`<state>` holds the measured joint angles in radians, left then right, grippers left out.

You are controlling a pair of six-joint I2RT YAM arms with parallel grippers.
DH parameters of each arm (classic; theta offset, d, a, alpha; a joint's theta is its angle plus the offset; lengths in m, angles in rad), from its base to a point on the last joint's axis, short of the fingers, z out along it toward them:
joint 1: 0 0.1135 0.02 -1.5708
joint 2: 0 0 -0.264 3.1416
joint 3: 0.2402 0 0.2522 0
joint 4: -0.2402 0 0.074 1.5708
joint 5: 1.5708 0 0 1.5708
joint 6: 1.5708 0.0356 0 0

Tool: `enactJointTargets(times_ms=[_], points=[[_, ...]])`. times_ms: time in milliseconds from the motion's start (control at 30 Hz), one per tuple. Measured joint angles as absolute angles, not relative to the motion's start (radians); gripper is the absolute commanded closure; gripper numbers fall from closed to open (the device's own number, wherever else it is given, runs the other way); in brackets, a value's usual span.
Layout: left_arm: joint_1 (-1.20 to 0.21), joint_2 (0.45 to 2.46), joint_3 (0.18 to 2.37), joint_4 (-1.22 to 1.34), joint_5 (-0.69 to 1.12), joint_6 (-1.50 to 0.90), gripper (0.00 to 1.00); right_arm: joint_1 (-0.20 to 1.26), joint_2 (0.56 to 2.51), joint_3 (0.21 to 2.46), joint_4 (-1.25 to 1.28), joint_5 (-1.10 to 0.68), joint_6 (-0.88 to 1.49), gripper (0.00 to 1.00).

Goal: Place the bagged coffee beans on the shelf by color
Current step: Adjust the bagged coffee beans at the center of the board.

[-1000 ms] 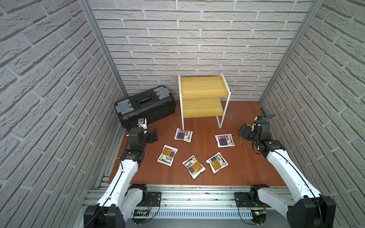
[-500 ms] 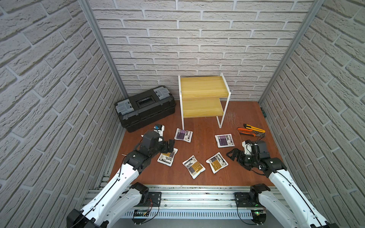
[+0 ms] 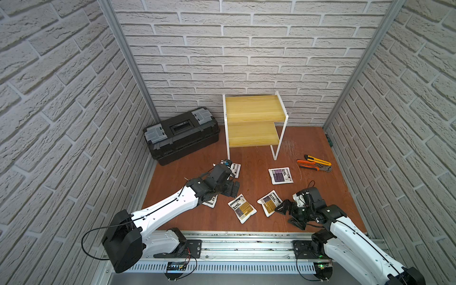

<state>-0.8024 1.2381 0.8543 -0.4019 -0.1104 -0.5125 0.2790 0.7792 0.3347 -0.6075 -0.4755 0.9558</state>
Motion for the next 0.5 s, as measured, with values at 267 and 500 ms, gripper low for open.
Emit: enactJointTargets(times_ms=[267, 500], points=[[-0.803, 1.29, 0.878, -0.389, -0.129, -0.536, 0.02, 0.292, 1.01, 0.361, -0.329, -0.468, 1.076, 0.01], [-0.803, 1.29, 0.878, -0.392, -0.131, -0.536, 0.02, 0.306, 1.31, 0.542, -0.2, -0.439, 1.088, 0.0]])
